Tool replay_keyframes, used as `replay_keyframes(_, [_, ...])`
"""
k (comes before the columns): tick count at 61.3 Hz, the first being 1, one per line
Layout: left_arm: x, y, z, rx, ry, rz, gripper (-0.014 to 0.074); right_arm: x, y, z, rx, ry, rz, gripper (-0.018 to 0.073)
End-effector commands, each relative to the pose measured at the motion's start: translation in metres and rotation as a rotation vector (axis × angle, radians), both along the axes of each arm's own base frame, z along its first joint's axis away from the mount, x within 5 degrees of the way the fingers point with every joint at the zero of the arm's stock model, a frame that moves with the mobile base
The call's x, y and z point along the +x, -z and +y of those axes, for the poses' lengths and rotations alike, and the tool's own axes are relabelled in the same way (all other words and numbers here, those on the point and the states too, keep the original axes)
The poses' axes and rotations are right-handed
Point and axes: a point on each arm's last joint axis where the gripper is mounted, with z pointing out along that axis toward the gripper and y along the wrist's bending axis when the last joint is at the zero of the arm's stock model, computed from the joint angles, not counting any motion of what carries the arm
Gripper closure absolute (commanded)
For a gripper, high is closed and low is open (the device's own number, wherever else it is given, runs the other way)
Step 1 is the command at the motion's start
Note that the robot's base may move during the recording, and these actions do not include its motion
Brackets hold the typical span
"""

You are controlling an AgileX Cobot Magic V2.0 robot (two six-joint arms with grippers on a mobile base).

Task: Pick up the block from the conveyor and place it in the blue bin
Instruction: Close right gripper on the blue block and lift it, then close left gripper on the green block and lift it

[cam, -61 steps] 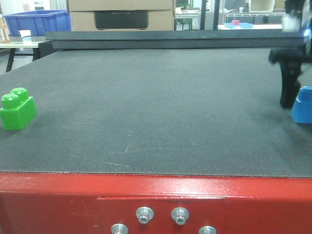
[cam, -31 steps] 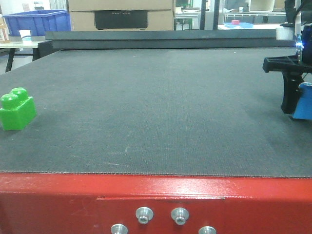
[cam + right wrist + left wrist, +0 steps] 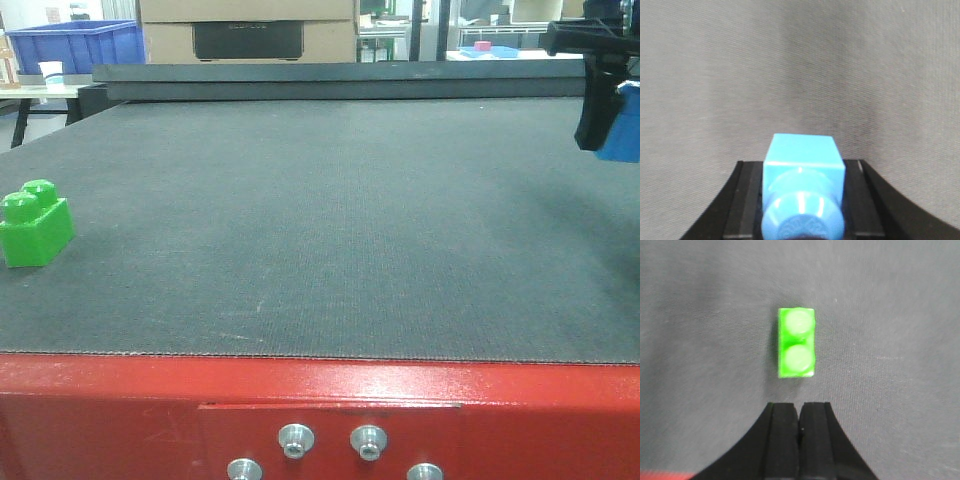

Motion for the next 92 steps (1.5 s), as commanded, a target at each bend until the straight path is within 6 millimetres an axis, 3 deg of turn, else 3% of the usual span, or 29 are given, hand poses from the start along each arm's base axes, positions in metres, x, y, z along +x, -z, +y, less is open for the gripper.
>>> replay_keyframes(1, [0.012,0.009,-0.015,0.01,0.053,0.001,0.0578,0.001,-0.004,0.002,-0.007,-0.01,-0.017,0.0721])
replay_keyframes(12, [0.027,0.037,-0.023,0.056,0.04,0.06,0.0251,-0.001,-0.001,0.005,-0.007,-0.02,0.009,0.0721])
replay_keyframes(16, [0.031,0.043,-0.019,0.08,-0.022,0.069,0.0186,-0.001,-0.001,0.005,-0.007,-0.02,0.013,0.0721])
replay_keyframes(44, [0.056,0.087,-0.021,0.107,-0.035,0.075,0.0177,-0.002,-0.001,0.005,-0.007,-0.021,0.018,0.0721])
replay_keyframes(50, [0.057,0.096,-0.021,0.115,-0.035,0.111,0.0225,-0.002,-0.001,0.005,-0.007,-0.021,0.018,0.0721])
replay_keyframes(55, [0.057,0.1,-0.021,0.127,-0.032,0.132,0.0321,-0.002,-0.001,0.005,-0.007,-0.021,0.02,0.0721])
replay_keyframes(69, [0.062,0.088,-0.018,0.163,-0.025,0.105,0.071,-0.008,0.0,0.011,0.011,-0.036,0.077,0.0721])
replay_keyframes(81, [0.056,0.056,-0.02,0.153,0.061,0.046,0.0707,-0.014,-0.019,0.025,0.011,-0.075,-0.005,0.0721])
replay_keyframes(92, [0.031,0.025,-0.024,0.101,0.198,-0.082,0.0707,-0.035,-0.051,0.034,-0.004,-0.123,-0.194,0.0721])
